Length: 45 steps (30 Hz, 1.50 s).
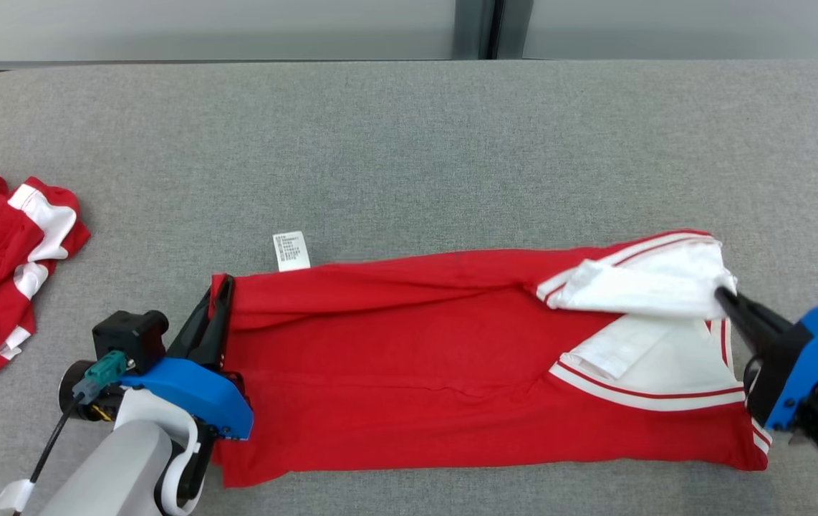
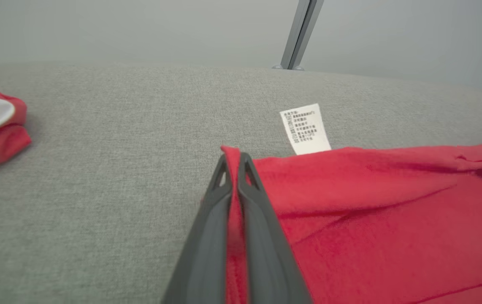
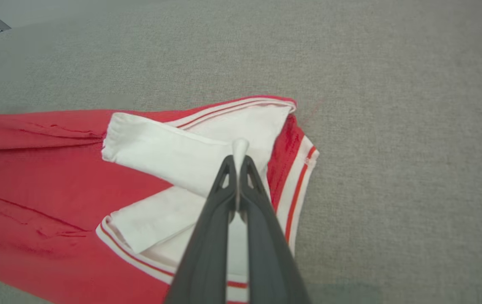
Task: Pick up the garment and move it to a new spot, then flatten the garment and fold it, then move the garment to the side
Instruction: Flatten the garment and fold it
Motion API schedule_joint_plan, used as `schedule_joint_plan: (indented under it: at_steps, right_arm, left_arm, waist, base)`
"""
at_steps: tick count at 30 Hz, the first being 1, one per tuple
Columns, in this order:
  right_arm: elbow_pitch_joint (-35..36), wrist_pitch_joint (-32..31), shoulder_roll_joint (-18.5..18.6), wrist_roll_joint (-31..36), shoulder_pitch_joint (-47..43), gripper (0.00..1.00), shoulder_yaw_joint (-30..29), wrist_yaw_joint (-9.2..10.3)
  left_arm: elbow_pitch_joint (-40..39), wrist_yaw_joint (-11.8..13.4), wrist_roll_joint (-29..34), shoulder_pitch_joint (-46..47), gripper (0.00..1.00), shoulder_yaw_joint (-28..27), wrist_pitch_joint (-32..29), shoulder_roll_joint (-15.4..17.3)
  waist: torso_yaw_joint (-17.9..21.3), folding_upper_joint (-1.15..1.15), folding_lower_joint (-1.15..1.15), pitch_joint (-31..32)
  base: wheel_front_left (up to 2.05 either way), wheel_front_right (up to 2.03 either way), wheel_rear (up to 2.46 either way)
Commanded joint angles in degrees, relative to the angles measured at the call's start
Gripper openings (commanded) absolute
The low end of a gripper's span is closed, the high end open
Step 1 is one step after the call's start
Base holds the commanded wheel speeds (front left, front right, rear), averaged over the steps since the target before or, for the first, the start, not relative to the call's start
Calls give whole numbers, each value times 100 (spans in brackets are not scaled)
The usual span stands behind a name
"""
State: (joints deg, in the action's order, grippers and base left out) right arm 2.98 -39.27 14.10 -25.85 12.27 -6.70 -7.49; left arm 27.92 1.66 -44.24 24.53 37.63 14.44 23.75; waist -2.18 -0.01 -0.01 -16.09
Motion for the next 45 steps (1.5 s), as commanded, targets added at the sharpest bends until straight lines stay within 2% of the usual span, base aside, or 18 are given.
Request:
schedule_joint_plan:
  at_steps: [1, 10, 12, 13, 14, 19, 24, 31, 37, 45]
  right_arm:
    - [87, -46, -52, 32, -150, 0, -56, -1]
    - [587, -385, -445, 191, -804, 0, -323, -1]
    - [642, -470, -483, 211, -922, 0, -314, -1]
    - [676, -480, -496, 222, -951, 45, -312, -1]
    - [685, -497, -506, 258, -1000, 100, -338, -2]
    - [743, -778, -551, 358, -1329, 100, -430, -1]
    - [1045, -771, -666, 441, -1489, 100, -711, -1]
    - [947, -325, -923, 747, -1131, 100, -1127, -1]
    - [221, 52, -1092, 1033, -766, 100, -1380, -2]
    - [-1149, 536, -1115, 1323, -275, 100, -1342, -2]
  left_arm:
    - [5, 16, 54, -51, 0, -36, 36, -12]
    - [74, 74, 157, -273, 0, -143, 77, -115]
    - [100, 88, 148, -328, 39, -175, 75, -150]
    - [109, 87, 159, -349, 80, -189, 76, -163]
    - [119, 113, 164, -370, 100, -217, 77, -176]
    - [-101, 228, 110, -591, 100, -609, 77, -327]
    - [-723, 241, 243, -1085, 100, -1447, 78, -589]
    - [-1565, 127, 1097, -1658, 100, -2314, 78, -957]
    - [-1701, -99, 1755, -1861, 100, -2471, 78, -1081]
    - [-1399, -224, 1975, -1736, 100, -2416, 71, -907]
  waist:
    - [8, 1, 1, 15]
    - [62, 1, 1, 84]
    - [63, 1, 1, 98]
    - [62, 1, 1, 107]
    - [61, 1, 1, 122]
    - [28, 1, 1, 244]
    - [-3, 1, 1, 405]
    - [-35, 1, 1, 625]
    - [-105, 1, 1, 794]
    - [-185, 1, 1, 828]
  base:
    - [0, 0, 0]
    - [0, 0, 0]
    - [0, 0, 0]
    - [0, 0, 0]
    - [0, 0, 0]
    - [0, 0, 0]
    - [0, 0, 0]
    - [0, 0, 0]
    - [0, 0, 0]
    - [0, 0, 0]
